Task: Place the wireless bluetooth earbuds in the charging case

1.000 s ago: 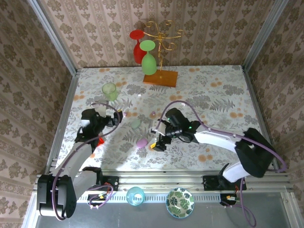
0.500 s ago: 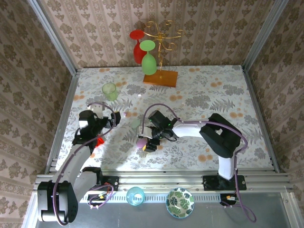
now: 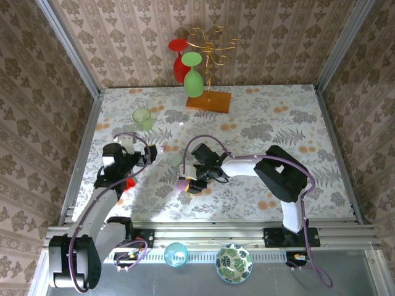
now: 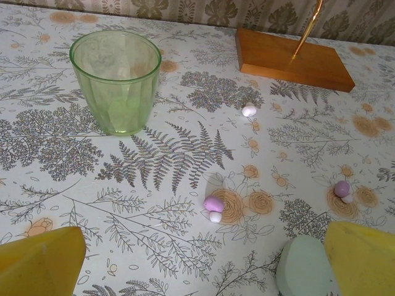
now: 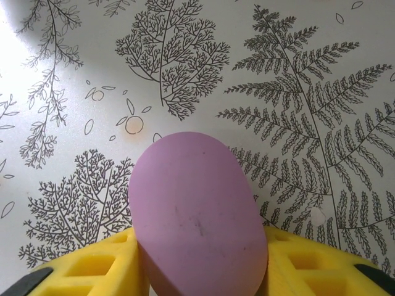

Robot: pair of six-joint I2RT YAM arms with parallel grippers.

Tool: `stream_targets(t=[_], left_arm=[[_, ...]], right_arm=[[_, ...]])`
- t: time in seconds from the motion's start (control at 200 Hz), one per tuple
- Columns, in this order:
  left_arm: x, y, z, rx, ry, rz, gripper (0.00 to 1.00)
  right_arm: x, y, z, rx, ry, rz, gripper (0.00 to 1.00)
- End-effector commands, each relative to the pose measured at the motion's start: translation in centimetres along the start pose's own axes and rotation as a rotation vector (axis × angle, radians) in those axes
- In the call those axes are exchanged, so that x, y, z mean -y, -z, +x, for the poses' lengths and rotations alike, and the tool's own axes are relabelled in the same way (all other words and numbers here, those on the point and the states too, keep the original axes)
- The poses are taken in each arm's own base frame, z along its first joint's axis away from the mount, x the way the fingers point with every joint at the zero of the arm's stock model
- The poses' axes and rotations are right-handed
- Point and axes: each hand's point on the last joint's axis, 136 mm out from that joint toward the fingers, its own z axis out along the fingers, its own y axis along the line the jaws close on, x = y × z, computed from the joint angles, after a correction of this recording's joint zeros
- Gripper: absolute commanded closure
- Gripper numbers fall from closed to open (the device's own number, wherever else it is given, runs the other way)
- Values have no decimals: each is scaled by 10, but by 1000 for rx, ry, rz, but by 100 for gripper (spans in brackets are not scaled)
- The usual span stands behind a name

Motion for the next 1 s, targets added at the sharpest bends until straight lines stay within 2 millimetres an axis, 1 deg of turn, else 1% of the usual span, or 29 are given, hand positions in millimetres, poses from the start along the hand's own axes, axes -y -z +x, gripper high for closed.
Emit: stream_targets(t=[0.0, 0.135, 0.18, 0.235, 0.325, 0.39, 0.43, 0.545, 0.645, 0.66, 0.68, 0.695, 0.735, 0.795, 0.81, 0.875, 0.995], left_arm=[[2, 3, -13, 39, 15, 15, 0], [6, 2, -18, 53, 8, 35, 0], [12, 3, -22, 68, -7, 57, 0], [22, 3, -27, 90, -41, 94, 0], [49, 8, -40, 136, -135, 180, 0], [70, 12, -49, 155, -179, 247, 0], [84, 15, -56, 166, -200, 298, 0], [139, 31, -69, 215, -343, 532, 0], [181, 51, -64, 231, -466, 736, 0], [186, 53, -63, 231, -477, 761, 0], [192, 56, -62, 232, -490, 792, 0], [196, 59, -61, 235, -500, 812, 0], [207, 64, -58, 233, -519, 864, 0], [215, 69, -56, 236, -543, 918, 0], [224, 75, -52, 234, -553, 954, 0], [234, 80, -48, 235, -573, 997, 0], [244, 85, -44, 226, -580, 1042, 0]], right_arm=[[-8, 2, 3, -20, -13, -31, 63], [-6, 15, -6, 12, -25, -2, 64], [-3, 22, -9, 29, -40, 20, 66], [2, 36, -14, 59, -64, 49, 67], [11, 63, -21, 109, -111, 94, 68], [17, 87, -26, 147, -148, 119, 72], [20, 101, -26, 168, -181, 131, 73], [28, 146, -32, 231, -255, 172, 73], [28, 180, -37, 248, -281, 204, 73], [27, 185, -38, 251, -281, 208, 73], [27, 187, -38, 245, -288, 206, 73], [24, 198, -44, 263, -274, 219, 73], [21, 210, -48, 271, -272, 229, 74], [15, 223, -56, 288, -263, 229, 75], [14, 226, -58, 293, -259, 229, 75], [5, 237, -70, 328, -251, 204, 76], [-9, 253, -92, 400, -238, 145, 79]])
